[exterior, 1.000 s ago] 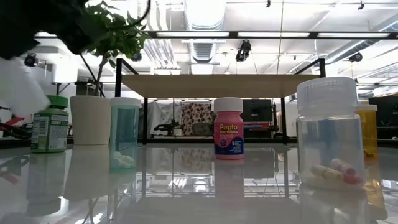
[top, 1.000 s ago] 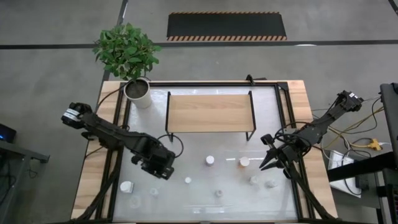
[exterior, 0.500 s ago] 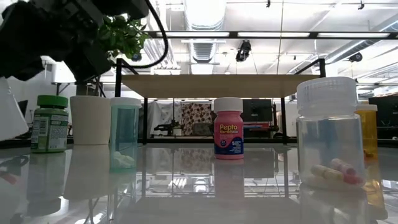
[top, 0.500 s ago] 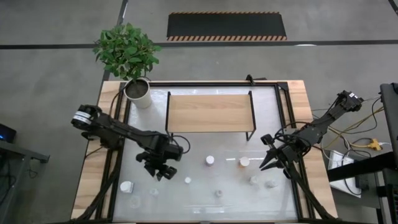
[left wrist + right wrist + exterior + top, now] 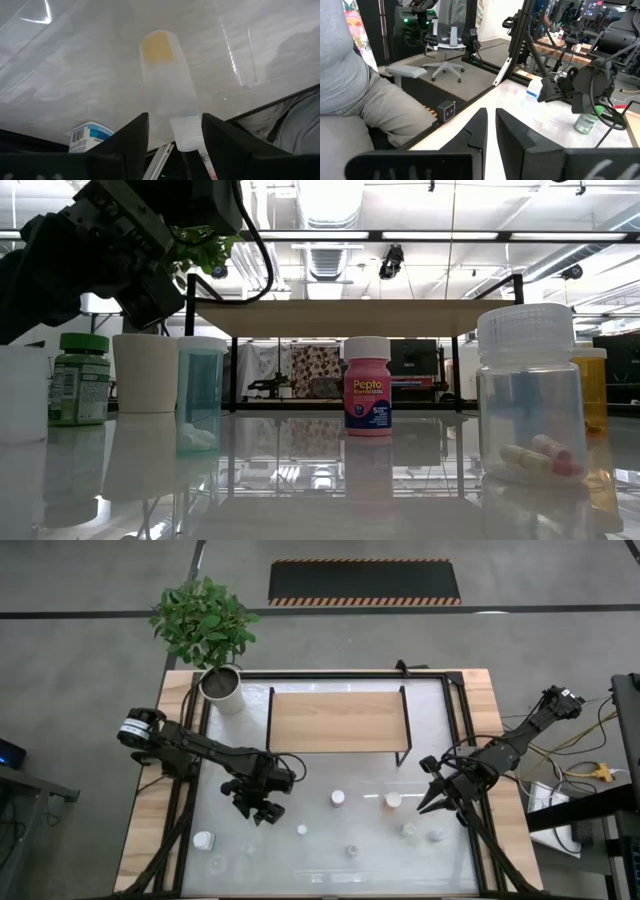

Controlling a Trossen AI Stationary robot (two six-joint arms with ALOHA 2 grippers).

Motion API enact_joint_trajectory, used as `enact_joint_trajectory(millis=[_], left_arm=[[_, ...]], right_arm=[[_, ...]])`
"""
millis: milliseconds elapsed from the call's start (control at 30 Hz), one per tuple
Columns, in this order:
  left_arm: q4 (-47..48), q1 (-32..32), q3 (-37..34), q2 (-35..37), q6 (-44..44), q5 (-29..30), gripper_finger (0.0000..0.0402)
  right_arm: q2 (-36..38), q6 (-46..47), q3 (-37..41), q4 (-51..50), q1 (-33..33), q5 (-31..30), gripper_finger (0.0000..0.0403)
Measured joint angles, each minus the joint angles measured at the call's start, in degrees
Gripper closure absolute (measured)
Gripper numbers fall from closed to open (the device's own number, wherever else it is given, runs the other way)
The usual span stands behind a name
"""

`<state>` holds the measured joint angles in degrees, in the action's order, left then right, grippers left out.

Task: Pick and place medicine bottles onto shelf by color
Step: Put the transparent pill bottle on the shelf

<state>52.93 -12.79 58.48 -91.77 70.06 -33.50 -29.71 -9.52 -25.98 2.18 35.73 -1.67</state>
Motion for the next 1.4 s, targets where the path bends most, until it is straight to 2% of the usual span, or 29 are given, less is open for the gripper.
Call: enact_joint_trajectory(millis=[233, 300, 433, 633, 867, 1033, 1400], left_arm=[[0.2, 0.1, 1.1, 3.1, -0.4, 0.7, 0.0235], [0.0, -0.1, 1.6, 4.5, 0.1, 5.1, 0.0235], [0.0, -2.6, 1.9, 7.0, 1.5, 17.7, 0.0234], [0.2, -10.8, 1.6, 9.6, 3.1, 25.5, 0.0228], [0.1, -16.3, 0.9, 8.8, 4.6, 37.3, 0.0167], [0.2, -17.4, 0.4, 6.5, 4.7, 38.0, 0.0143], [0.1, -17.9, 0.5, 4.3, 6.1, 37.4, 0.0143]], right_arm=[[0.0, 0.0, -0.1, -0.1, 0.0, 0.0, 0.0375], [0.0, 0.0, -0.3, -0.2, 0.0, 0.0, 0.0375], [0.0, 0.1, -0.3, -0.2, 0.0, 0.0, 0.0375], [-0.1, 0.0, -0.3, -0.2, 0.0, -0.1, 0.0375], [-0.1, 0.1, -0.3, -0.2, 0.0, -1.7, 0.0375], [-0.1, 0.7, -0.3, -0.2, 0.0, -1.8, 0.0375], [-0.1, 0.7, -0.3, -0.2, 0.0, -1.9, 0.0375]])
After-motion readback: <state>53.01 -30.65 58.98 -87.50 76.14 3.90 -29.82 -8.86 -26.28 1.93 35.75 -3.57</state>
